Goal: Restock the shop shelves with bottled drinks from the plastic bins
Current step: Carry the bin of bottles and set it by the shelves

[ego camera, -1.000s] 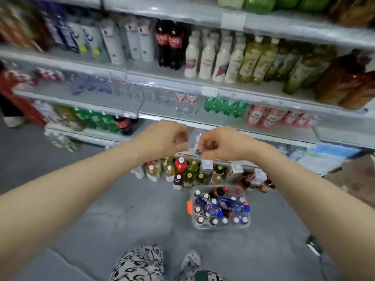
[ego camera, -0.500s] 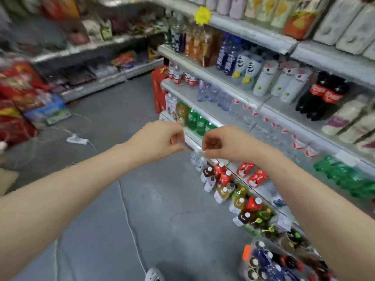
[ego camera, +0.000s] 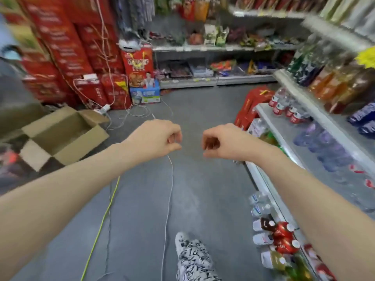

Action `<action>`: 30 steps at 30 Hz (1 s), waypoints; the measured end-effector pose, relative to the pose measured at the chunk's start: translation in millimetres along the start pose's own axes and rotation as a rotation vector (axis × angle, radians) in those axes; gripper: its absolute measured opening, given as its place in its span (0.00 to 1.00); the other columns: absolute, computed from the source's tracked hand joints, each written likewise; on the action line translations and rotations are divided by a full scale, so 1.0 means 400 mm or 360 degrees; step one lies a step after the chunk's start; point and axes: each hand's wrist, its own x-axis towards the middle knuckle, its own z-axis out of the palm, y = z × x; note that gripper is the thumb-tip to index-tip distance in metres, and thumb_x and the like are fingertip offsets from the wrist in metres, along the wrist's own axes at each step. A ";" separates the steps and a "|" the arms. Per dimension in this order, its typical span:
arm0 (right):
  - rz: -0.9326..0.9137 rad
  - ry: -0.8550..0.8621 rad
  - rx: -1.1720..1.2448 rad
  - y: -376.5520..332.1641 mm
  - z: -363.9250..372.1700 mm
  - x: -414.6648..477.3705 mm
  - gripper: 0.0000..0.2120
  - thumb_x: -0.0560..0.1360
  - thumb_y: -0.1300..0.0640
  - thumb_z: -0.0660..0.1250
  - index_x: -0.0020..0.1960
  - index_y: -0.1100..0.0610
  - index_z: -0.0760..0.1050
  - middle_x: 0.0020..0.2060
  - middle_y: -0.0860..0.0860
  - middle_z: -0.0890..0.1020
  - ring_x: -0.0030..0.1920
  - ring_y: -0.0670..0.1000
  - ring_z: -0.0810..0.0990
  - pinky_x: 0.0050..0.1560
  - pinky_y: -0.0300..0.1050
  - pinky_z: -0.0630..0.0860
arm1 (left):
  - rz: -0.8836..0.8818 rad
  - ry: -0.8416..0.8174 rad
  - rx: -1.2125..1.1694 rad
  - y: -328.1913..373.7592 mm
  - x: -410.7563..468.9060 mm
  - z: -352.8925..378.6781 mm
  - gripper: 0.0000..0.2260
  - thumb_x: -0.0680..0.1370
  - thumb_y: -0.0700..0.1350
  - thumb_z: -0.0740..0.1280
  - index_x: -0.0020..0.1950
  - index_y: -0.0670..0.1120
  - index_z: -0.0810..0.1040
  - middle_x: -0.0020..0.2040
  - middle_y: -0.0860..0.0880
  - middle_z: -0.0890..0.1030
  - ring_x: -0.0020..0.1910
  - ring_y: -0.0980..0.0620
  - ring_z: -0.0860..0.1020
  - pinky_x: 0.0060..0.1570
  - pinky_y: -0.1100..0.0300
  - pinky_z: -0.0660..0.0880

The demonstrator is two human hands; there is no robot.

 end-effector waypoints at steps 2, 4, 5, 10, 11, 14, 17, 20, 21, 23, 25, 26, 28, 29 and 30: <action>-0.0119 -0.0046 0.0002 -0.021 -0.023 0.117 0.06 0.71 0.53 0.75 0.46 0.49 0.80 0.40 0.45 0.84 0.42 0.47 0.81 0.50 0.46 0.77 | -0.0156 0.0051 -0.0018 -0.083 0.000 -0.025 0.05 0.76 0.50 0.71 0.49 0.52 0.79 0.40 0.57 0.74 0.42 0.56 0.75 0.45 0.58 0.72; -0.0224 -0.0103 0.0011 -0.052 -0.042 0.232 0.06 0.71 0.51 0.75 0.44 0.47 0.79 0.39 0.44 0.83 0.41 0.44 0.80 0.49 0.45 0.77 | -0.0299 0.0116 -0.0046 -0.165 -0.009 -0.055 0.05 0.76 0.50 0.71 0.50 0.53 0.78 0.39 0.58 0.74 0.41 0.58 0.73 0.45 0.58 0.72; -0.0279 -0.0138 0.0010 -0.074 -0.050 0.289 0.07 0.70 0.50 0.76 0.43 0.47 0.78 0.38 0.43 0.83 0.41 0.43 0.80 0.49 0.44 0.77 | -0.0373 0.0161 -0.0059 -0.205 -0.019 -0.070 0.05 0.75 0.51 0.71 0.50 0.54 0.78 0.40 0.58 0.75 0.40 0.58 0.73 0.44 0.58 0.72; -0.0615 -0.0322 -0.0036 -0.262 -0.049 0.539 0.06 0.70 0.51 0.76 0.44 0.47 0.80 0.38 0.43 0.83 0.41 0.42 0.81 0.48 0.44 0.78 | -0.0772 0.0350 -0.0134 -0.399 -0.137 -0.118 0.06 0.74 0.50 0.72 0.49 0.54 0.79 0.39 0.58 0.76 0.40 0.58 0.74 0.42 0.59 0.71; -0.0673 -0.0352 -0.0038 -0.306 -0.039 0.582 0.06 0.71 0.51 0.76 0.44 0.48 0.80 0.38 0.42 0.83 0.40 0.41 0.81 0.48 0.43 0.78 | -0.0840 0.0366 -0.0131 -0.437 -0.167 -0.125 0.06 0.74 0.49 0.72 0.49 0.54 0.79 0.38 0.58 0.75 0.40 0.57 0.74 0.41 0.59 0.70; -0.0810 -0.0438 -0.0040 -0.444 0.005 0.707 0.06 0.71 0.51 0.76 0.45 0.48 0.80 0.38 0.42 0.84 0.41 0.42 0.82 0.48 0.44 0.79 | -0.0999 0.0409 -0.0117 -0.552 -0.261 -0.151 0.06 0.74 0.49 0.72 0.50 0.53 0.80 0.38 0.58 0.74 0.42 0.55 0.75 0.43 0.58 0.72; -0.0935 -0.0496 -0.0095 -0.605 0.054 0.828 0.06 0.72 0.50 0.76 0.45 0.48 0.81 0.39 0.43 0.84 0.42 0.42 0.82 0.49 0.46 0.80 | -0.1106 0.0426 -0.0092 -0.683 -0.361 -0.184 0.05 0.75 0.48 0.71 0.50 0.52 0.80 0.41 0.56 0.78 0.43 0.55 0.76 0.46 0.56 0.74; -0.1004 -0.0550 -0.0068 -0.792 0.088 0.929 0.06 0.73 0.50 0.76 0.47 0.49 0.81 0.40 0.43 0.84 0.42 0.43 0.82 0.48 0.45 0.80 | -0.1198 0.0445 -0.0056 -0.828 -0.471 -0.238 0.05 0.75 0.50 0.71 0.50 0.53 0.80 0.43 0.56 0.79 0.44 0.54 0.77 0.46 0.56 0.74; -0.1029 -0.0558 -0.0066 -0.854 0.099 0.959 0.06 0.73 0.51 0.76 0.47 0.49 0.81 0.40 0.44 0.84 0.42 0.43 0.82 0.48 0.45 0.80 | -0.1234 0.0451 -0.0048 -0.874 -0.509 -0.257 0.05 0.75 0.50 0.71 0.50 0.54 0.79 0.42 0.57 0.77 0.44 0.54 0.76 0.46 0.55 0.75; -0.1086 -0.0554 -0.0069 -0.972 0.121 1.020 0.06 0.72 0.51 0.76 0.47 0.49 0.81 0.40 0.44 0.83 0.42 0.43 0.81 0.48 0.45 0.79 | -0.1298 0.0467 -0.0034 -0.970 -0.578 -0.294 0.04 0.75 0.51 0.70 0.49 0.54 0.79 0.39 0.59 0.74 0.44 0.55 0.76 0.46 0.55 0.75; -0.1120 -0.0559 -0.0055 -1.074 0.147 1.078 0.06 0.72 0.50 0.76 0.46 0.48 0.81 0.40 0.44 0.83 0.43 0.44 0.82 0.48 0.46 0.80 | -0.1344 0.0507 -0.0015 -1.061 -0.635 -0.323 0.03 0.75 0.50 0.70 0.48 0.54 0.79 0.38 0.59 0.75 0.43 0.54 0.78 0.45 0.56 0.75; -0.1122 -0.0573 -0.0044 -1.118 0.159 1.106 0.06 0.72 0.50 0.76 0.46 0.48 0.80 0.40 0.43 0.83 0.43 0.45 0.82 0.47 0.46 0.80 | -0.1353 0.0541 -0.0016 -1.105 -0.661 -0.334 0.03 0.75 0.50 0.71 0.47 0.54 0.80 0.39 0.59 0.76 0.43 0.54 0.78 0.44 0.56 0.76; -0.1120 -0.0618 -0.0041 -1.197 0.183 1.165 0.06 0.73 0.50 0.76 0.45 0.48 0.80 0.40 0.43 0.83 0.42 0.45 0.82 0.48 0.47 0.81 | -0.1393 0.0577 -0.0043 -1.189 -0.706 -0.351 0.03 0.75 0.49 0.71 0.47 0.53 0.81 0.41 0.59 0.79 0.42 0.55 0.78 0.46 0.56 0.76; -0.1127 -0.0633 -0.0060 -1.236 0.195 1.199 0.06 0.73 0.49 0.76 0.46 0.48 0.80 0.40 0.43 0.83 0.42 0.45 0.82 0.48 0.47 0.81 | -0.1432 0.0567 -0.0049 -1.232 -0.728 -0.358 0.03 0.75 0.50 0.70 0.48 0.53 0.81 0.42 0.59 0.79 0.43 0.56 0.76 0.47 0.57 0.75; -0.1138 -0.0641 -0.0082 -1.274 0.206 1.236 0.06 0.74 0.49 0.75 0.46 0.48 0.80 0.41 0.43 0.83 0.43 0.45 0.82 0.48 0.48 0.82 | -0.1464 0.0560 -0.0055 -1.276 -0.748 -0.364 0.04 0.76 0.50 0.70 0.49 0.54 0.81 0.42 0.59 0.79 0.43 0.56 0.76 0.47 0.59 0.74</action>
